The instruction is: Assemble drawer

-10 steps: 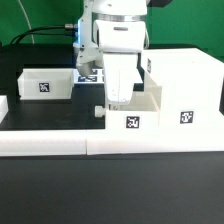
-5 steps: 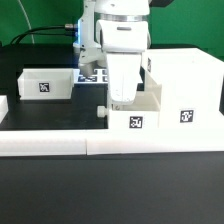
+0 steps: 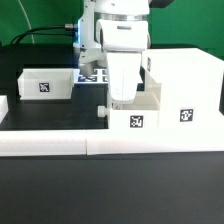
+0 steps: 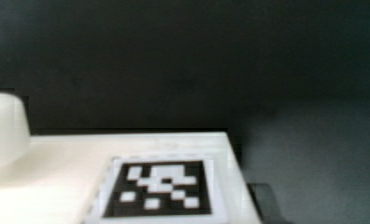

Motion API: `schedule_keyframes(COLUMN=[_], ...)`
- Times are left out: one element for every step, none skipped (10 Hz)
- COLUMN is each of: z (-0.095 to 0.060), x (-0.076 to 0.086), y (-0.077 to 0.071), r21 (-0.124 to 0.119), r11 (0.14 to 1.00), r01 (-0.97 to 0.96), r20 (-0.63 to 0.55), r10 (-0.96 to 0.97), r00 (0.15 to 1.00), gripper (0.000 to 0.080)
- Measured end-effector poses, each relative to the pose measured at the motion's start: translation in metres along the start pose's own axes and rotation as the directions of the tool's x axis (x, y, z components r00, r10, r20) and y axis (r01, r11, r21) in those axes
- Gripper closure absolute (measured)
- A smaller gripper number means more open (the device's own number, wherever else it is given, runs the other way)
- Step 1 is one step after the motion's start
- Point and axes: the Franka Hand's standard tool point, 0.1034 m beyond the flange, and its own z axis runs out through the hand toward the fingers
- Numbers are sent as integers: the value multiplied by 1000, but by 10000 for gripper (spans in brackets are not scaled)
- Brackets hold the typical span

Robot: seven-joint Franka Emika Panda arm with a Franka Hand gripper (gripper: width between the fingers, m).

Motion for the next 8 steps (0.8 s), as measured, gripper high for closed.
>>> schedule_keyframes(z=[0, 0, 0, 0, 0, 0, 0, 0], x=[3, 5, 4, 4, 4, 4, 5, 9], y=[1, 2, 2, 2, 2, 2, 2, 1], r21=[3, 4, 4, 4, 4, 5, 5, 5], r11=[1000, 999, 1000, 1000, 1000, 1000, 1000, 1000], r01=[16, 33, 31, 31, 30, 30, 29, 19], r20=[5, 10, 10, 10, 10, 10, 9, 7], r10=[-16, -33, -31, -31, -30, -30, -30, -19], r00=[1000, 999, 999, 999, 999, 999, 1000, 1000], gripper=[757, 757, 757, 757, 757, 757, 757, 757])
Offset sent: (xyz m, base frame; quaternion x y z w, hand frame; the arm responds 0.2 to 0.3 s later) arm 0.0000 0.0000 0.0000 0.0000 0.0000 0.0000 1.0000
